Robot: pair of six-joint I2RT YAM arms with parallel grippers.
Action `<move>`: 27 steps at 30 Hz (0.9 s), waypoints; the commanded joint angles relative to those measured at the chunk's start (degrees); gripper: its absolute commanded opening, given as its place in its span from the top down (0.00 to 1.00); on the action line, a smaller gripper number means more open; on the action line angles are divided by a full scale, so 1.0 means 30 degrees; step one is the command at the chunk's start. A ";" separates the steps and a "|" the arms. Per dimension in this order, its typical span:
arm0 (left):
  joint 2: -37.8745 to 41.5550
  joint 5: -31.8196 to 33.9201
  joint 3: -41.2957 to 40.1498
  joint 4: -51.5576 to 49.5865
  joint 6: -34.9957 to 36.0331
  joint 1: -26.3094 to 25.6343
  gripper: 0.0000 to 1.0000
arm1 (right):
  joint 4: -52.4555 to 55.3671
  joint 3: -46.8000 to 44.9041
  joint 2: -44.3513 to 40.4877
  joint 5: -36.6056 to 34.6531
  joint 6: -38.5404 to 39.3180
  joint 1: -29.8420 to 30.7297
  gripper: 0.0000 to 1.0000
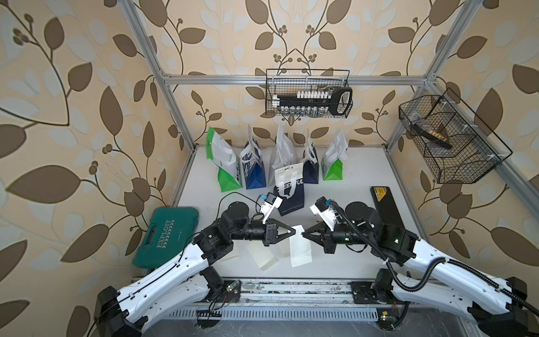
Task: Staple the receipts to the bags
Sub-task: Pick up the receipt from the center of the board.
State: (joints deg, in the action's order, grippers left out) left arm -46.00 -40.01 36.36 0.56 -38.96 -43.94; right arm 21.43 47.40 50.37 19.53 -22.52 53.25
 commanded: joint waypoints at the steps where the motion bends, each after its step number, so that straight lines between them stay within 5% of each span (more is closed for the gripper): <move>1: 0.0418 0.0182 0.0508 0.0462 0.0461 -0.0163 1.00 | -0.0290 -0.0260 -0.0112 -0.0090 -0.0118 0.0053 0.84; 4: 0.0665 0.0219 0.0664 -0.0103 0.0969 -0.0167 1.00 | -0.0298 -0.0455 -0.0472 -0.0003 0.0142 0.0022 0.49; 8: 0.1244 -0.0463 0.1006 -0.0963 0.2234 -0.0162 1.00 | -0.0225 -0.0563 -0.1124 0.1520 0.0813 -0.0154 0.21; 12: 0.1709 -0.2183 0.1092 -0.0510 0.2689 -0.0153 1.00 | -0.1577 -0.0907 -0.1114 0.4863 0.0485 -0.0373 0.14; 19: 0.1508 -0.4093 0.0976 0.0981 0.2096 -0.0222 1.00 | -0.2893 -0.0759 0.0027 0.7552 0.0311 -0.0377 0.14; 27: 0.1673 -0.2938 0.1279 -0.0617 0.2705 -0.0267 1.00 | -0.4071 -0.0318 -0.0279 0.7805 -0.0241 -0.0350 0.49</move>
State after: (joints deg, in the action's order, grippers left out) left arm -41.71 -49.10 37.60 -0.64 -32.97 -44.31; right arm 11.81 45.54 50.74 41.12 -23.27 52.31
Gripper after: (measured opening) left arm 0.047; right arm 0.533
